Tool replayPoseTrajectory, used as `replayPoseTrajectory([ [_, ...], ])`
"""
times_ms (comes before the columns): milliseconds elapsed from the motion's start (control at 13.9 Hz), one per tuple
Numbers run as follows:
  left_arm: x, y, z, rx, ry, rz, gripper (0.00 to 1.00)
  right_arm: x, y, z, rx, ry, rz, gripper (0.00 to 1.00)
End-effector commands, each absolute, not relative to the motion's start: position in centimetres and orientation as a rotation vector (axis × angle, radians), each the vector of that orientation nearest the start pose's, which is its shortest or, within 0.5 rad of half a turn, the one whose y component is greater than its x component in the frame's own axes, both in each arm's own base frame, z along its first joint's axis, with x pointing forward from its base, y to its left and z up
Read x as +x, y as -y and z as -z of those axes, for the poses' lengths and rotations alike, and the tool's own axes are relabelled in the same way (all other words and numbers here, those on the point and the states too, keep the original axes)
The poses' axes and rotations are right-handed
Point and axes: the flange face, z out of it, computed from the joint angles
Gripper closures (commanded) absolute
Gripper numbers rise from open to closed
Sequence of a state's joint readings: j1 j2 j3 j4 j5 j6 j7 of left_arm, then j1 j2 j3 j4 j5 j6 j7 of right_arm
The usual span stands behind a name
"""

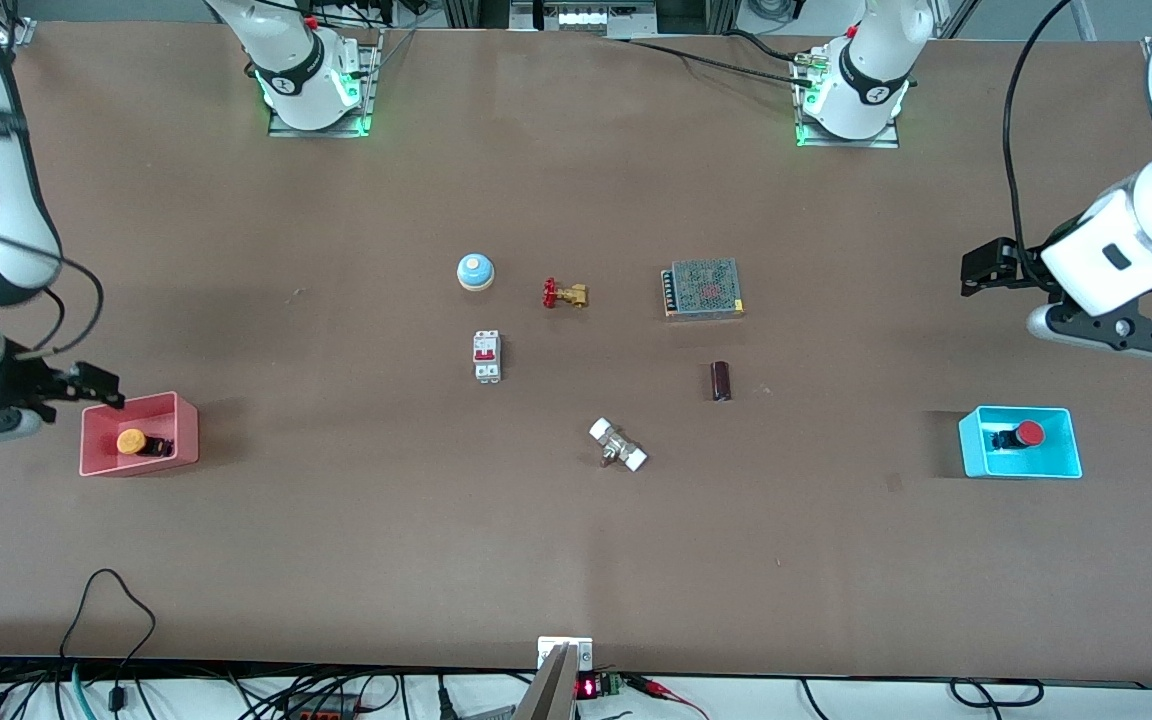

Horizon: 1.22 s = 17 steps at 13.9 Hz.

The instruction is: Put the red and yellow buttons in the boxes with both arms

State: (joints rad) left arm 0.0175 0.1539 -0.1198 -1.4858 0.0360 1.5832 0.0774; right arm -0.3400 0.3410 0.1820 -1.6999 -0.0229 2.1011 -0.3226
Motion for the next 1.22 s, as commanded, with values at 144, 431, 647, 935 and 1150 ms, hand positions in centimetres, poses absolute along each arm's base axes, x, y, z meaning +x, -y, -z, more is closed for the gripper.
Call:
replayPoseTrajectory([
  [144, 53.7, 3.7, -56.8, -3.15, -0.213, 0.034, 0.0, 60.4, 3.4, -50.2, -3.131, 0.09, 0.036, 0.0],
  [431, 54.1, 3.7, -56.7, -3.149, -0.237, 0.005, 0.0, 58.7, 0.5, -52.8, -3.133, 0.167, -0.029, 0.0],
  [647, 54.0, 3.9, -56.9, -3.141, -0.239, -0.014, 0.0, 59.4, -1.6, -51.1, -3.127, 0.206, -0.04, 0.0],
  [935, 54.0, 3.8, -57.0, -3.136, -0.244, -0.014, 0.0, 60.6, -2.9, -50.0, -3.119, 0.235, 0.023, 0.0],
  [1150, 53.9, 3.9, -56.9, -3.135, -0.256, -0.031, 0.0, 59.5, -6.2, -52.0, -3.132, 0.163, 0.055, 0.0],
])
